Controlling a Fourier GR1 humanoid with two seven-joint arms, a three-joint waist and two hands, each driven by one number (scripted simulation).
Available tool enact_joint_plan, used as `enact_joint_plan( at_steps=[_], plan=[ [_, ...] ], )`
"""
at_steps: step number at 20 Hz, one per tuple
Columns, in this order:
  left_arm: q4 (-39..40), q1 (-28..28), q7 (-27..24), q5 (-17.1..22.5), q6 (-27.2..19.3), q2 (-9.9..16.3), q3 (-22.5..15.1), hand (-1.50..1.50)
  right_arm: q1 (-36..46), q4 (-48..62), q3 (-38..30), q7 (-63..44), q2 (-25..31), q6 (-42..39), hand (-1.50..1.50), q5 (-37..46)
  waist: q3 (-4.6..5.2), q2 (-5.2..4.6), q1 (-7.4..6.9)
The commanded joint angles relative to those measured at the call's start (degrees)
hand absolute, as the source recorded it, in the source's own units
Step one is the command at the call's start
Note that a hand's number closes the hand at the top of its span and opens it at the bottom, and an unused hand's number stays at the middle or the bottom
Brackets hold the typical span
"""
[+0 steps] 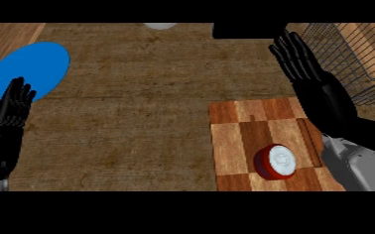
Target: Pick the can from the cutting board and place it in the basket
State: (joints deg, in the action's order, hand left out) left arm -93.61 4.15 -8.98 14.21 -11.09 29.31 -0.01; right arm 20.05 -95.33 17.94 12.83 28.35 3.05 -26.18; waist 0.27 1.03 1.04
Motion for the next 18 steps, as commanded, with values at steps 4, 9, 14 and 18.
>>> enact_joint_plan(
  at_steps=[4,9,14,18],
  plan=[
    [3.9,-5.3,9.9,-2.8,-0.6,-0.2,-4.3,0.0,-8.5,10.1,-5.2,11.5,-0.5,-19.0,1.5,-13.2,-0.74,-2.2,0.08],
    [8.5,-6.2,14.9,-3.2,0.6,-2.0,-8.1,0.0,-11.3,3.5,-2.2,28.4,-6.9,-31.8,1.5,-14.2,-0.79,-1.69,1.95],
    [13.5,-12.1,17.8,-5.4,0.5,-3.5,-8.9,0.0,-27.6,-6.1,-3.2,33.5,-7.0,-14.7,-1.5,1.8,-0.23,-0.82,1.66],
    [13.3,-11.7,19.0,-5.8,-1.5,-4.1,-8.7,0.0,-27.7,-4.8,-12.2,27.4,6.0,-8.9,-1.5,10.9,0.01,-0.59,3.66]
  ],
)
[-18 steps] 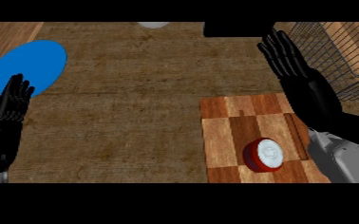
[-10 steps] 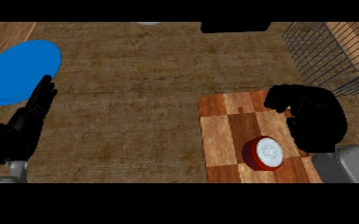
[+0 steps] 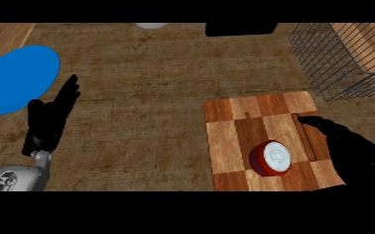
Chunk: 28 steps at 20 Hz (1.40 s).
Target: Pick the can from the cutting board and place it in the basket
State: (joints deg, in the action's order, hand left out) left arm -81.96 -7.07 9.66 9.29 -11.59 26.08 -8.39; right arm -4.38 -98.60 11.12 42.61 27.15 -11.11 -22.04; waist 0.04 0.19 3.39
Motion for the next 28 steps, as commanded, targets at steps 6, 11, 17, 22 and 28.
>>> enact_joint_plan(
  at_steps=[6,11,17,22,28],
  plan=[
    [2.2,-1.8,1.4,-0.6,-0.5,-0.6,0.2,0.0,-4.8,-3.8,-12.4,-11.0,26.8,1.0,-1.5,15.7,0.31,0.26,0.2],
    [1.9,-1.8,1.2,-2.1,-0.6,-1.3,-0.9,0.0,-10.9,-6.5,-13.8,-10.3,37.5,-10.7,-1.5,16.5,0.09,0.3,-0.85],
    [5.0,-3.8,-0.2,-1.7,2.4,-3.4,0.6,0.0,-16.0,-11.7,-18.2,-11.9,35.3,-15.6,-1.5,17.7,0.0,-0.04,-2.43],
    [6.3,-5.0,-0.6,-4.4,3.3,-4.7,1.4,0.0,-15.2,-8.0,-20.7,-10.1,28.8,-19.0,-1.5,22.6,-0.03,-0.13,-2.92],
    [3.4,-3.8,1.8,-4.9,4.9,-4.7,2.9,0.0,-14.9,-10.9,-22.3,-14.5,20.8,-17.4,-1.5,24.7,-0.03,-0.12,-2.98]
  ],
)
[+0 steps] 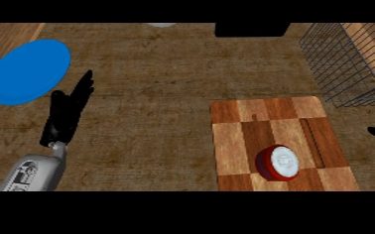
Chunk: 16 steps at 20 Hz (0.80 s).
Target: Pick the can from the cutting board and place it in the basket
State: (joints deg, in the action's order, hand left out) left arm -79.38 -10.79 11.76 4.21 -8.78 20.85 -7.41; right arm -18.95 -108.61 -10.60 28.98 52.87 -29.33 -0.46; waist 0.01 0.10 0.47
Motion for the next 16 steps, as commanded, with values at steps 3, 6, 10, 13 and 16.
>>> enact_joint_plan(
  at_steps=[3,6,10,13,16],
  plan=[
    [0.5,-1.7,1.1,0.8,3.4,1.7,3.6,0.0,-2.7,-0.5,2.1,2.0,-9.4,4.5,-1.5,11.2,-0.03,-0.05,-0.05],
    [0.9,-1.6,0.0,-0.6,4.6,0.2,3.7,0.0,7.8,5.4,1.3,-2.9,-9.9,0.4,-1.5,8.4,-0.01,-0.16,-0.55],
    [3.8,-0.5,-4.0,-4.1,1.2,-4.5,2.7,0.0,5.4,2.5,5.4,-2.9,-15.9,1.3,-1.5,14.4,0.0,-0.11,-0.34],
    [-1.1,-0.5,0.4,-2.8,4.1,-1.5,5.0,0.0,4.0,3.7,7.3,-1.2,-18.3,1.2,-1.5,18.8,-0.02,-0.04,-0.43],
    [-3.4,-0.3,3.6,-5.5,2.7,-4.2,3.0,0.0,6.1,4.2,8.9,-2.7,-22.2,1.9,-1.5,21.7,-0.02,-0.05,-0.43]
  ],
)
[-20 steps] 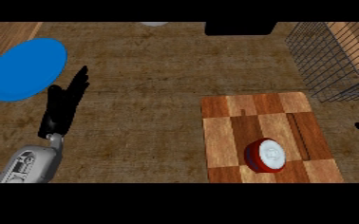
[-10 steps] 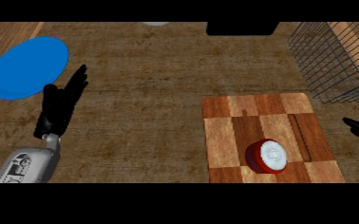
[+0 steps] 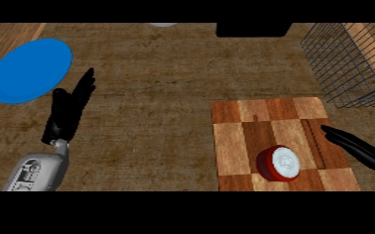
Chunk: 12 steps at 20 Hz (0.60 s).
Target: Pick the can from the cutting board and place it in the basket
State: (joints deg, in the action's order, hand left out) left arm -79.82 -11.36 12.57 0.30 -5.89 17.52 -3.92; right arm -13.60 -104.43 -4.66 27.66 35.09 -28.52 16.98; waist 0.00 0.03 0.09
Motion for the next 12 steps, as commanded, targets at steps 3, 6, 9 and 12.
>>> enact_joint_plan(
  at_steps=[3,6,9,12],
  plan=[
    [2.4,-4.8,1.9,0.5,4.4,1.3,4.0,0.0,4.3,1.9,1.1,-1.9,-4.7,-0.6,-1.5,4.9,0.0,-0.03,0.05],
    [1.7,-0.7,-0.3,-2.8,1.8,-2.7,2.7,0.0,5.0,4.2,-0.4,1.1,-5.6,-1.4,-1.5,7.5,0.0,-0.01,0.04],
    [1.6,-4.0,2.5,-3.0,2.1,-3.2,3.1,0.0,4.5,-0.4,4.8,-4.2,-10.7,0.1,-1.5,10.7,0.01,-0.01,0.11],
    [-5.4,3.8,2.2,-3.6,3.3,-2.5,3.0,0.0,5.0,3.9,4.6,-0.1,-11.8,1.0,-1.5,12.6,-0.01,0.04,-0.21]
  ],
)
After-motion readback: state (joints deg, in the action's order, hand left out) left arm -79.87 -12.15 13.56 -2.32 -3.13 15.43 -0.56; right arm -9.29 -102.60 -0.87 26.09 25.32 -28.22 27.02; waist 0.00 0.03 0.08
